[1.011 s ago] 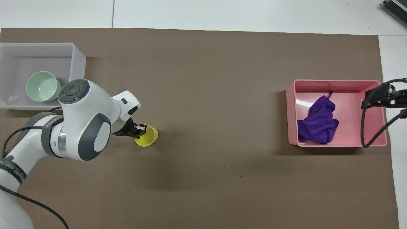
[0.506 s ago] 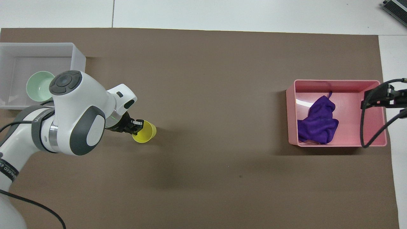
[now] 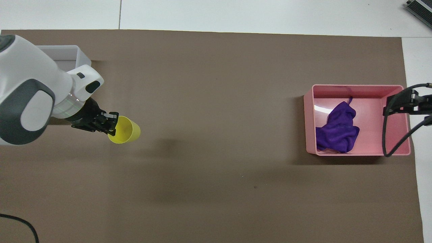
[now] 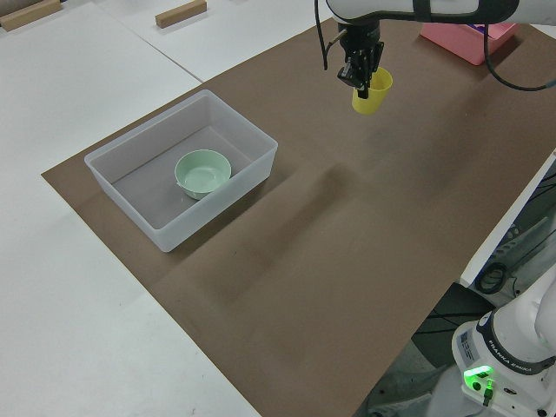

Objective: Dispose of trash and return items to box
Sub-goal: 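Carry the yellow cup with the left gripper into the green bowl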

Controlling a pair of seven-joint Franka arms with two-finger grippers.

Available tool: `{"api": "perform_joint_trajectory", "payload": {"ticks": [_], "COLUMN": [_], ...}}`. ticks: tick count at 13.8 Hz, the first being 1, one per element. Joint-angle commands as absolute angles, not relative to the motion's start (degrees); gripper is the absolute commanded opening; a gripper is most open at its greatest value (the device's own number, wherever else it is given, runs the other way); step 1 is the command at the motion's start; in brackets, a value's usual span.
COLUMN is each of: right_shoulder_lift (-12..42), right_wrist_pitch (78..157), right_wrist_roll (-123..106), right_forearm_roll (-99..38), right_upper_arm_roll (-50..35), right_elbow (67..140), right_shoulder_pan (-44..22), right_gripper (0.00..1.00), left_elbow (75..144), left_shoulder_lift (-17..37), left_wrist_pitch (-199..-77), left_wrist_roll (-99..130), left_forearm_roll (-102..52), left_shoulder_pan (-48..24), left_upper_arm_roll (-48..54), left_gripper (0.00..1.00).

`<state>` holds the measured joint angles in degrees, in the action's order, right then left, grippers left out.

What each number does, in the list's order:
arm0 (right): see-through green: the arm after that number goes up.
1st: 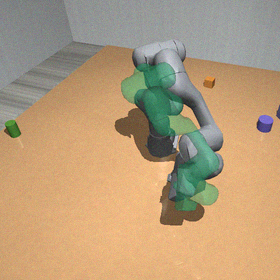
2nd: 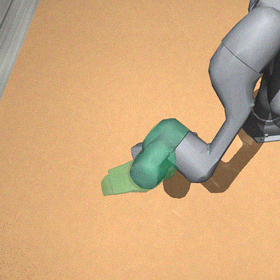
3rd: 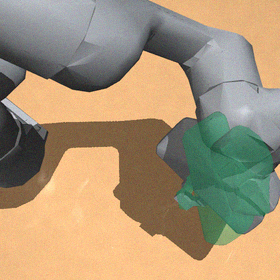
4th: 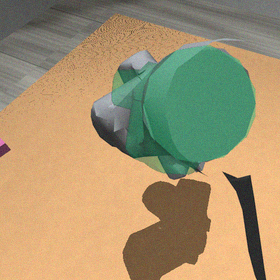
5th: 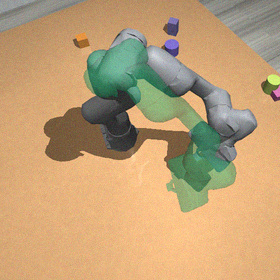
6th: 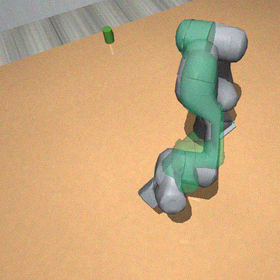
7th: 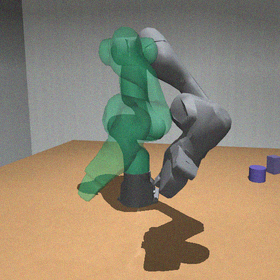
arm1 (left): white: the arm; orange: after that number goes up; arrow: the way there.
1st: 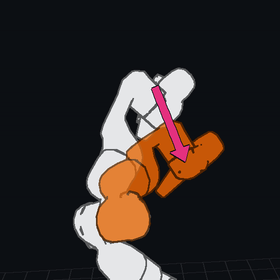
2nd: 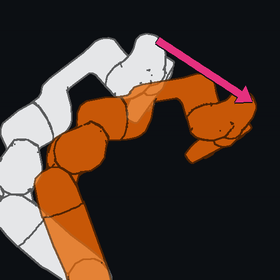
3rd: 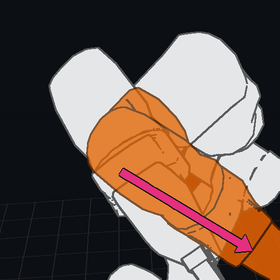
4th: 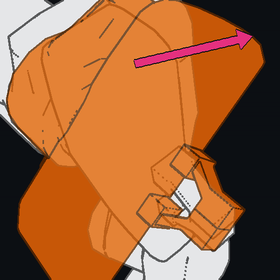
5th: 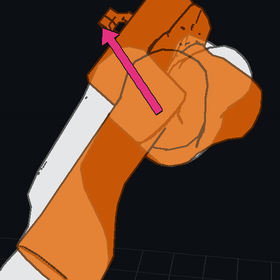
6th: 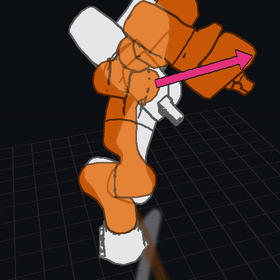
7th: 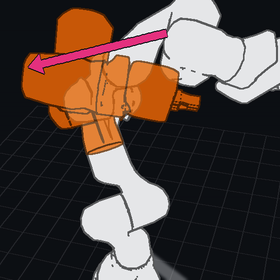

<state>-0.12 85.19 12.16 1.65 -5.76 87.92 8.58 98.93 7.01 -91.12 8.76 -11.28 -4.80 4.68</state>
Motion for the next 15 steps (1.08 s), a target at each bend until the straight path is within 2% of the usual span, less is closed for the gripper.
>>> {"api": "perform_joint_trajectory", "payload": {"ticks": [1, 7, 12, 15], "right_shoulder_lift": [-0.4, -0.4, -0.3, -0.3], "right_wrist_pitch": [84.2, 84.2, 84.2, 84.2], "right_wrist_roll": [10.6, 10.6, 10.6, 10.6], "right_forearm_roll": [0.9, 0.9, 0.9, 0.9], "right_upper_arm_roll": [-6.0, -6.0, -6.0, -6.0], "right_elbow": [88.1, 88.1, 88.1, 88.1], "right_shoulder_pan": [9.1, 9.1, 9.1, 9.1], "right_gripper": [1.0, 1.0, 1.0, 1.0], "left_elbow": [95.5, 88.3, 87.5, 83.8], "left_shoulder_lift": [7.0, 7.5, 7.3, 10.1], "left_wrist_pitch": [-86.1, -81.7, -82.4, -85.2], "left_wrist_roll": [6.9, 6.4, 2.3, 1.2], "left_forearm_roll": [-10.6, -6.0, -4.6, -1.4], "left_shoulder_pan": [-0.8, 1.4, 7.7, 11.2], "left_upper_arm_roll": [4.7, 4.2, 3.8, 3.8], "left_gripper": [0.0, 0.0, 0.0, 0.0]}}
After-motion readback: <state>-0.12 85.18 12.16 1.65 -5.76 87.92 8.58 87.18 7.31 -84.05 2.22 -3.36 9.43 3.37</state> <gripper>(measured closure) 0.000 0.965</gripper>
